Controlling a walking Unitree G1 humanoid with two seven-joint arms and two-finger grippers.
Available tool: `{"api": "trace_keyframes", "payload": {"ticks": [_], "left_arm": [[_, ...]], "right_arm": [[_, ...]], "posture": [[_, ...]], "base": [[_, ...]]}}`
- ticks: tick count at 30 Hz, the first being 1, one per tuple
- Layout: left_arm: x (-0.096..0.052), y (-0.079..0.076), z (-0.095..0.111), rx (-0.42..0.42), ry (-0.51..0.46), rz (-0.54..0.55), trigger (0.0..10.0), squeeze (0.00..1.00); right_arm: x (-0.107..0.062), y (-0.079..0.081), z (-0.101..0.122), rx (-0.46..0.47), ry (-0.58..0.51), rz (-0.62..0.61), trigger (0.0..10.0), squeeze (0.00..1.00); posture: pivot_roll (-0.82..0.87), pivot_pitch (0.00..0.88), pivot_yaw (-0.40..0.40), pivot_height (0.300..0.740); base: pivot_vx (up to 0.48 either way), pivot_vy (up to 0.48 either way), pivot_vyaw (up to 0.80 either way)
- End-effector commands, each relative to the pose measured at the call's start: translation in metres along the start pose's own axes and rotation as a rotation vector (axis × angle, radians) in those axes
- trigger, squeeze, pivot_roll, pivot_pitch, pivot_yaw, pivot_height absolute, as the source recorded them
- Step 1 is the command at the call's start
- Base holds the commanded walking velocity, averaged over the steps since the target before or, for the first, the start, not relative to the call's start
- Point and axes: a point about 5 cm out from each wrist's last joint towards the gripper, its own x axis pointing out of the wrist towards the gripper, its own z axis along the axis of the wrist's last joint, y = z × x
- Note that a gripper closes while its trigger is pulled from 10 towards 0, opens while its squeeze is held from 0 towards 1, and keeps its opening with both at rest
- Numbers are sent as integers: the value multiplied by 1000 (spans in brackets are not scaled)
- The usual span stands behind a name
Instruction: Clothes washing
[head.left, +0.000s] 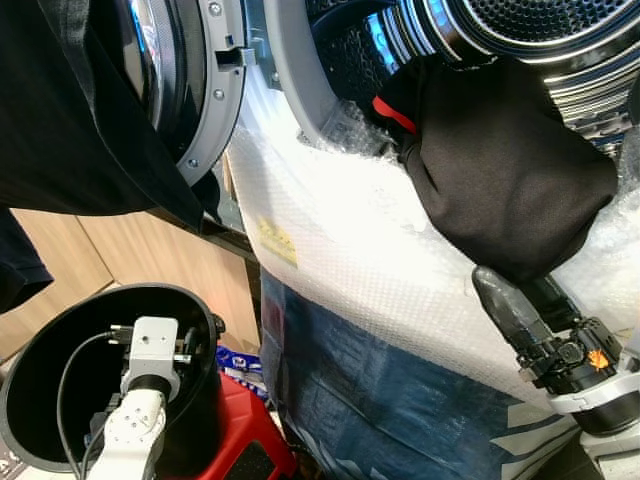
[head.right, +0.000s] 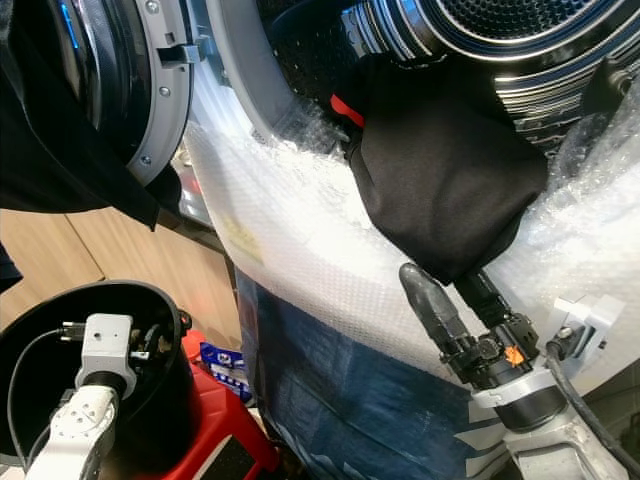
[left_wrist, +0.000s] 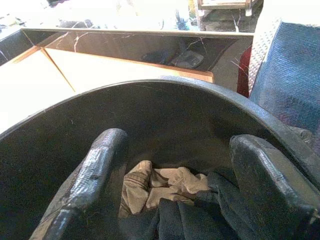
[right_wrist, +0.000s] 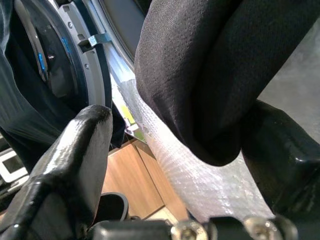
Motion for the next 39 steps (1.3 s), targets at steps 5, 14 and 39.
{"api": "trace_keyframes", "payload": {"ticks": [5, 14, 39], "left_arm": [[0, 1, 1, -8, -10, 6, 10000, 0], [1, 0, 1, -11, -7, 0, 10000, 0], [-2, -4, -2, -19, -7, -10, 10000, 0]], "right_arm": [[4, 0, 1, -13, 1, 12, 0, 0], [8, 1, -3, -27, 31, 29, 0, 0], [13, -3, -5, -66, 65, 29, 0, 0]], "posture": [[93, 82, 21, 740], [93, 79, 21, 740], [94, 45, 5, 740]], "base": [[0, 0, 0], [0, 0, 0], [0, 0, 0]]}}
